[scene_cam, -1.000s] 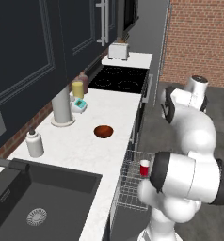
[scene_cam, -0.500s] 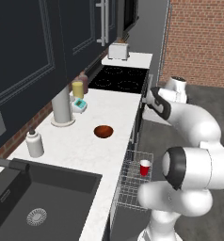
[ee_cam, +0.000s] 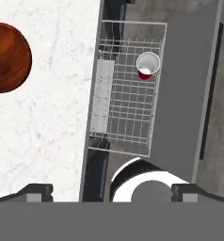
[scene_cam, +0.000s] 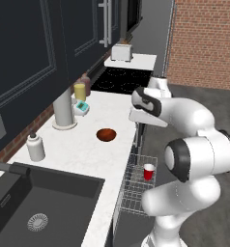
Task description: Pick up the cup and bowl from the counter, place them in the dishwasher, and close the dishwasher door.
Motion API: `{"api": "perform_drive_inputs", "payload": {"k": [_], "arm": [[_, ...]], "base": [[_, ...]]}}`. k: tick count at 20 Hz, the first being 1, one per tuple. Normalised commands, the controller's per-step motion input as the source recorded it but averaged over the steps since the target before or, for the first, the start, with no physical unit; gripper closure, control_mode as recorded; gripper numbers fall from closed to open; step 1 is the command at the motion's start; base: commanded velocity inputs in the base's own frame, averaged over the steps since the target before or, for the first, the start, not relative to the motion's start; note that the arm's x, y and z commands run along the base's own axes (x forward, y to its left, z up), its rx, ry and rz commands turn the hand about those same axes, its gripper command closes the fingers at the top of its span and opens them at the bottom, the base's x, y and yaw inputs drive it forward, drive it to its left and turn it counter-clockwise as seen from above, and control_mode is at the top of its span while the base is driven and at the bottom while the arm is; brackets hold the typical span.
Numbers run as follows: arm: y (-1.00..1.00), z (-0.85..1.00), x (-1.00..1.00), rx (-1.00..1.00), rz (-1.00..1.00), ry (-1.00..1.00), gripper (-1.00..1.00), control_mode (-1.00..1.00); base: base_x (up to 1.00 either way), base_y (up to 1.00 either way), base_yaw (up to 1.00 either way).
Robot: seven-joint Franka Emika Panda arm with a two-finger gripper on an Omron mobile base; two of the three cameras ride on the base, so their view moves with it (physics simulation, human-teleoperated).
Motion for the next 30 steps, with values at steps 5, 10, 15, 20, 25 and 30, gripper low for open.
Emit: {"api": "perform_drive_inputs", "payload": {"k": [5, 10, 15, 20, 25, 30], "arm": [[0.37, -0.03, 0.23, 0.05, 0.1, 0.01, -1.0, -1.0], [0.45, -0.2, 0.2, 0.07, 0.12, 0.02, -1.0, -1.0], [0.4, -0.32, 0.19, 0.01, 0.09, 0.0, -1.0, -1.0], [0.35, -0.25, 0.41, 0.0, 0.07, 0.05, -1.0, -1.0], [0.23, -0.22, 0.49, 0.0, 0.05, 0.11, -1.0, -1.0], [0.01, -0.34, 0.53, 0.02, 0.05, 0.07, -1.0, -1.0]], "base": [[0.0, 0.0, 0.0], [0.0, 0.0, 0.0], [0.0, 0.0, 0.0], [0.0, 0.0, 0.0], [0.0, 0.0, 0.0], [0.0, 0.0, 0.0]]}}
